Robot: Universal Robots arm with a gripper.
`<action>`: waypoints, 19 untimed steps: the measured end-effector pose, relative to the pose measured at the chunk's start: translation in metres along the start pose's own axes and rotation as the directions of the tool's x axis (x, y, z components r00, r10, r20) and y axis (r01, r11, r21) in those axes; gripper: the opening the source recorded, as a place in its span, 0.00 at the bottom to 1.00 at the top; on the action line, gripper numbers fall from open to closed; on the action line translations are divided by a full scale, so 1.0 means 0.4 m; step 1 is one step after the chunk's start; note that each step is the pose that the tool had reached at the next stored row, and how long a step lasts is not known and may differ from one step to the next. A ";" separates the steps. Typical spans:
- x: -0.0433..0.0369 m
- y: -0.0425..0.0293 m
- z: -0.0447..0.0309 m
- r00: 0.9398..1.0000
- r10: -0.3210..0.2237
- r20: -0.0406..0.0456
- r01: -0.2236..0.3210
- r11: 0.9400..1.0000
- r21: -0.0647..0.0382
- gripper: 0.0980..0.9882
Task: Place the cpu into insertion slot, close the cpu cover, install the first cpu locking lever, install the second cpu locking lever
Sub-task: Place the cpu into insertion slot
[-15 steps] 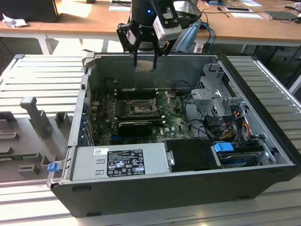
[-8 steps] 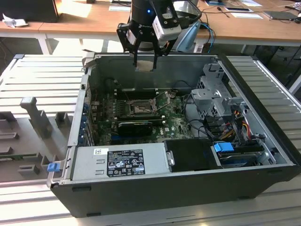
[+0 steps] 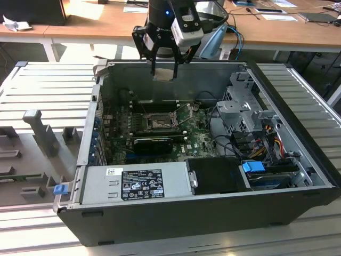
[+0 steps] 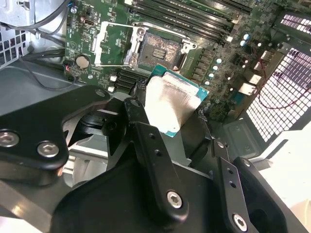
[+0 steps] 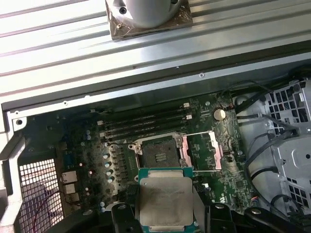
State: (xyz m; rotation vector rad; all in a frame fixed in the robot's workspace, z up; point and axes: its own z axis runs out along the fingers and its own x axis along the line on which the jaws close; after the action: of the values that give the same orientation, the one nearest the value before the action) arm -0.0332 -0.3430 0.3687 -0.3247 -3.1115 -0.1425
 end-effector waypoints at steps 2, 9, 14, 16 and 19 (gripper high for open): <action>0.003 -0.001 0.000 1.000 0.008 0.001 -0.008 1.000 0.000 0.48; 0.003 -0.001 0.000 0.998 0.060 0.005 -0.060 0.998 -0.001 0.48; 0.003 -0.001 0.001 0.996 0.091 0.008 -0.091 0.996 -0.002 0.48; 0.003 -0.001 0.001 0.995 0.103 0.009 -0.103 0.995 -0.002 0.48; 0.003 -0.001 0.001 0.990 0.139 0.012 -0.139 0.990 -0.003 0.48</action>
State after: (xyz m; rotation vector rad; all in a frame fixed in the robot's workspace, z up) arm -0.0344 -0.3430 0.3683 -0.5427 -3.0874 -0.1433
